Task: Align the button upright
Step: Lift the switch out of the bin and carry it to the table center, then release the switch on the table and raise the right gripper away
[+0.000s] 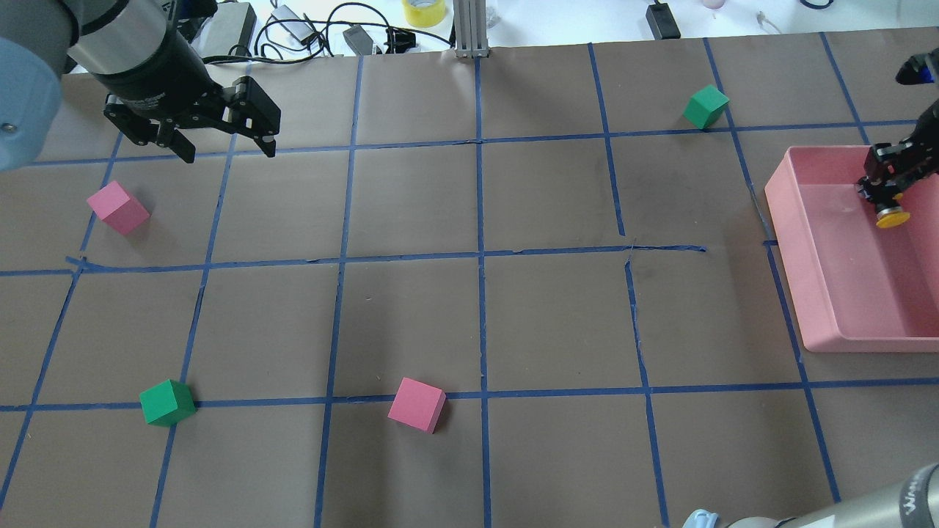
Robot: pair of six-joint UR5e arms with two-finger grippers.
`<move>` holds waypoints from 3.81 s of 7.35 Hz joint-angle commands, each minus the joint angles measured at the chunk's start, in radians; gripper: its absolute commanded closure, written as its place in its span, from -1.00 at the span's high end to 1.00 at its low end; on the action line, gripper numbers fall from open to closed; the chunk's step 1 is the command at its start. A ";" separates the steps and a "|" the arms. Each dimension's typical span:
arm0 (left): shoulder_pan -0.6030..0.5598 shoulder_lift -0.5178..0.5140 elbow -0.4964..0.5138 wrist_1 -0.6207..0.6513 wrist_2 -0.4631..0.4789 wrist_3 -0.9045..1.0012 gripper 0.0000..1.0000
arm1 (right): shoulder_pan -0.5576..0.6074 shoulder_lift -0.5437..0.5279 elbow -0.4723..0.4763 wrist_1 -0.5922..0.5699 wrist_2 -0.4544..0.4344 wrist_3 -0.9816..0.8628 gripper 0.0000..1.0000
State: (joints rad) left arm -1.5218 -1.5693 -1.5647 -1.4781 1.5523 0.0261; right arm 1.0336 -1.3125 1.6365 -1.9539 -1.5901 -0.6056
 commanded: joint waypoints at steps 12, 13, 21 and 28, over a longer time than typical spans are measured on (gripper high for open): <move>-0.001 -0.001 -0.009 0.001 0.000 0.000 1.00 | 0.942 0.271 -0.075 -0.218 0.035 1.006 -1.00; -0.001 -0.001 -0.015 -0.001 0.000 0.002 1.00 | 0.942 0.280 -0.063 -0.246 0.024 1.000 -1.00; -0.001 0.023 -0.021 -0.013 -0.001 0.000 1.00 | 0.942 0.300 -0.024 -0.290 0.032 1.012 -0.52; -0.015 0.048 -0.077 -0.013 -0.014 -0.117 1.00 | 0.899 0.207 -0.041 -0.283 0.013 0.927 1.00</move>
State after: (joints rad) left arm -1.5336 -1.5263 -1.6375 -1.4941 1.5397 -0.0273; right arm 1.9606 -1.0657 1.5995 -2.2430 -1.5716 0.3752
